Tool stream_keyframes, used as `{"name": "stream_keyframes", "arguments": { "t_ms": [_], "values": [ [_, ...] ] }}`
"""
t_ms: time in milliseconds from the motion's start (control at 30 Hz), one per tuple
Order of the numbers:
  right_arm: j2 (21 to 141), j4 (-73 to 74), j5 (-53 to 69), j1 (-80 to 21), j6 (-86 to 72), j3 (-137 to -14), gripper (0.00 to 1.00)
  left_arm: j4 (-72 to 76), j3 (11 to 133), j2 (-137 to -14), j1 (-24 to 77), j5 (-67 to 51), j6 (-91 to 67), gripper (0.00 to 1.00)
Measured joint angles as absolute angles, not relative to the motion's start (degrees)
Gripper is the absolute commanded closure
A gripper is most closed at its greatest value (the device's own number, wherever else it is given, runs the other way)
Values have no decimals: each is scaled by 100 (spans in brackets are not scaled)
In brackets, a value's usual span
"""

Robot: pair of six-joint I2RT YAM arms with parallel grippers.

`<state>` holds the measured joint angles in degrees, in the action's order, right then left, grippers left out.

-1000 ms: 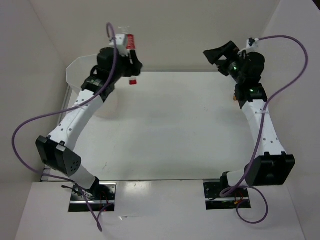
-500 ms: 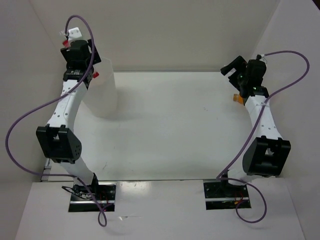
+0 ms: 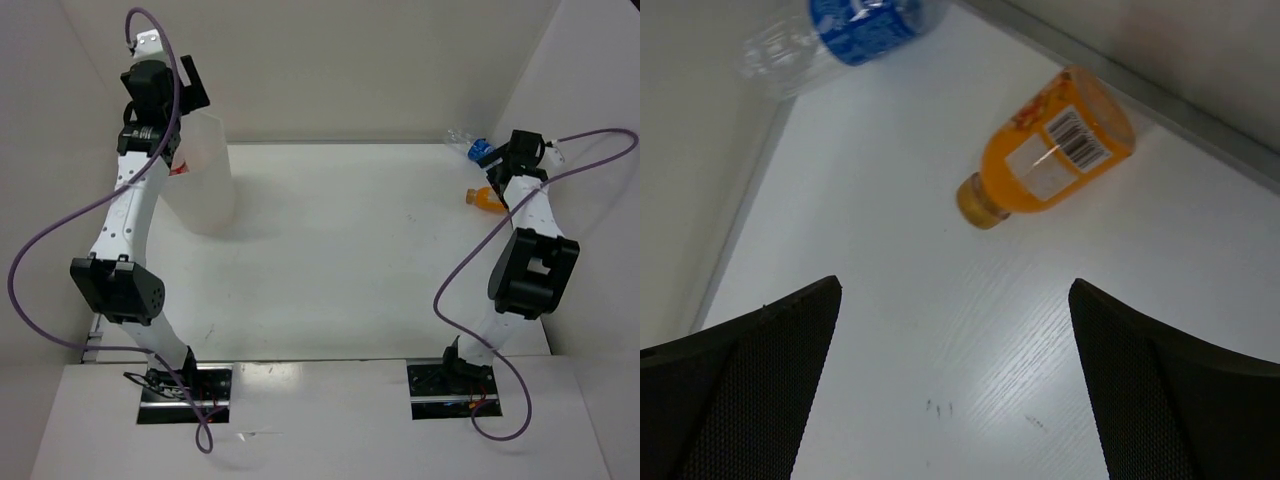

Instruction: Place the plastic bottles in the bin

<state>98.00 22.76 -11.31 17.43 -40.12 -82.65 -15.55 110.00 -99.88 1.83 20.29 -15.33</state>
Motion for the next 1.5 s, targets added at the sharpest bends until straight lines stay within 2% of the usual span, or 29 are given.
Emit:
{"name": "stream_keyframes", "arguments": {
  "t_ms": [133, 267, 467, 633, 733, 900, 1233, 1500],
  "values": [
    [10440, 2408, -1463, 1800, -4565, -8464, 0, -1610, 11030, -9708, 508, 1168, -1529, 0],
    [10842, 2410, -1750, 1763, -5308, -8552, 0, -1422, 10468, -9362, 1057, 602, -1520, 0],
    [11651, 2576, -2204, 1750, -6104, -9542, 0, -1343, 9618, -9312, 1372, 172, -1531, 0],
    [12095, 2746, -2388, 1743, -6431, -10057, 0, -1374, 9456, -9323, 1343, 115, -1533, 0],
    [12401, 2877, -2399, 1739, -6475, -10436, 0, -1328, 9456, -9323, 1337, 117, -1531, 0],
    [12302, 2947, -2443, 1734, -6534, -10001, 0, -1326, 9461, -9365, 1337, 91, -1531, 0],
    [12315, 3046, -2257, 1898, -6326, -9920, 0, -1328, 9590, -9727, 1337, -91, -1531, 0],
    [13310, 3028, -2206, 1955, -5988, -11242, 0, -1319, 9590, -9767, 1315, -158, -1529, 0]
  ]
}}
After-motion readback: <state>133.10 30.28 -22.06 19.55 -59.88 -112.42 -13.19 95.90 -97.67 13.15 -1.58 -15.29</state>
